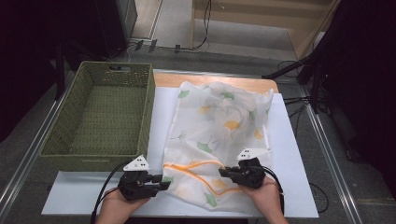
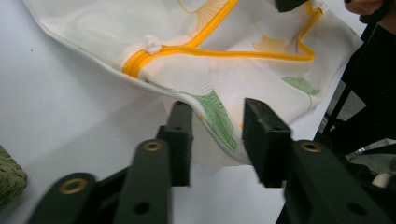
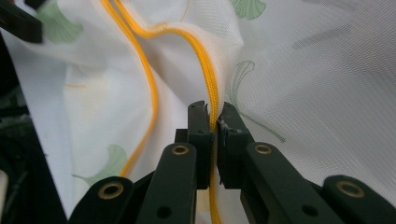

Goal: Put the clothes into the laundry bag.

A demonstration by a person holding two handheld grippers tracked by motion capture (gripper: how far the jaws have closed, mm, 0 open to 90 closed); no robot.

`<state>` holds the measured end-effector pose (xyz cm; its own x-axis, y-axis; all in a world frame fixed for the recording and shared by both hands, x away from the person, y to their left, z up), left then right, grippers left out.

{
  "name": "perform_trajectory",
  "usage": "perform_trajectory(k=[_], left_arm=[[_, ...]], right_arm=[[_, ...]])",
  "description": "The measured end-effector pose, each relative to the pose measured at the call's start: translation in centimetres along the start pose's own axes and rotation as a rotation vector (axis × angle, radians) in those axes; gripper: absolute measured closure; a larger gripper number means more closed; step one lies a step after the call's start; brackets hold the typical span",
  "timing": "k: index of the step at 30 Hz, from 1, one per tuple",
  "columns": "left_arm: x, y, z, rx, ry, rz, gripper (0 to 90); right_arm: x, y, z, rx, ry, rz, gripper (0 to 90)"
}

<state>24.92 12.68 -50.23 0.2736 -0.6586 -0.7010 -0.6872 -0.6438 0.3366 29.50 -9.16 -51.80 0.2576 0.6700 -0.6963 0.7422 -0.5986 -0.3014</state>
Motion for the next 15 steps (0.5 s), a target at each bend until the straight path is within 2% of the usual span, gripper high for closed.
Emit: perform_trajectory(k=[4, 5, 7, 11, 13, 15], left_arm=[[-0.2, 0.0, 0.0, 0.018, 0.008, 0.002, 48.4], [-0.3, -0.1, 0.0, 0.022, 0.014, 0.004, 46.0], [-0.4, -0.2, 0.0, 0.02, 0.023, 0.005, 41.8], [-0.6, -0.3, -0.2, 0.016, 0.039, 0.021, 40.2], [-0.7, -0.3, -0.3, 0.023, 0.042, 0.022, 39.7], [-0.6, -0.4, -0.3, 0.027, 0.046, 0.018, 39.1]], right_arm=[[0.4, 0.1, 0.5, -0.027, -0.013, 0.002, 84.4], [0.6, 0.1, 0.9, -0.046, -0.009, -0.008, 83.0], [0.8, 0.0, 1.2, -0.049, -0.013, -0.018, 82.4], [1.4, 0.1, 1.6, -0.068, -0.037, -0.004, 81.6], [1.6, 0.2, 1.9, -0.05, -0.055, -0.005, 79.4], [1.6, 0.3, 2.0, -0.053, -0.063, -0.005, 76.6]])
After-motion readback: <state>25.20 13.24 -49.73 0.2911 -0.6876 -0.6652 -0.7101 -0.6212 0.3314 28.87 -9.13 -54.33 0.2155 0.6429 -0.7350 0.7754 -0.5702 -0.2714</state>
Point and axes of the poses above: each handheld gripper's, and its own axes: x roughly forward along the jaws, z roughly out of its underside, y roughly to its right, the point moved 10 cm from there along x, roughly forward along the jaws, and after that the axes turned 2 degrees about -y, right-handed, at the moved point
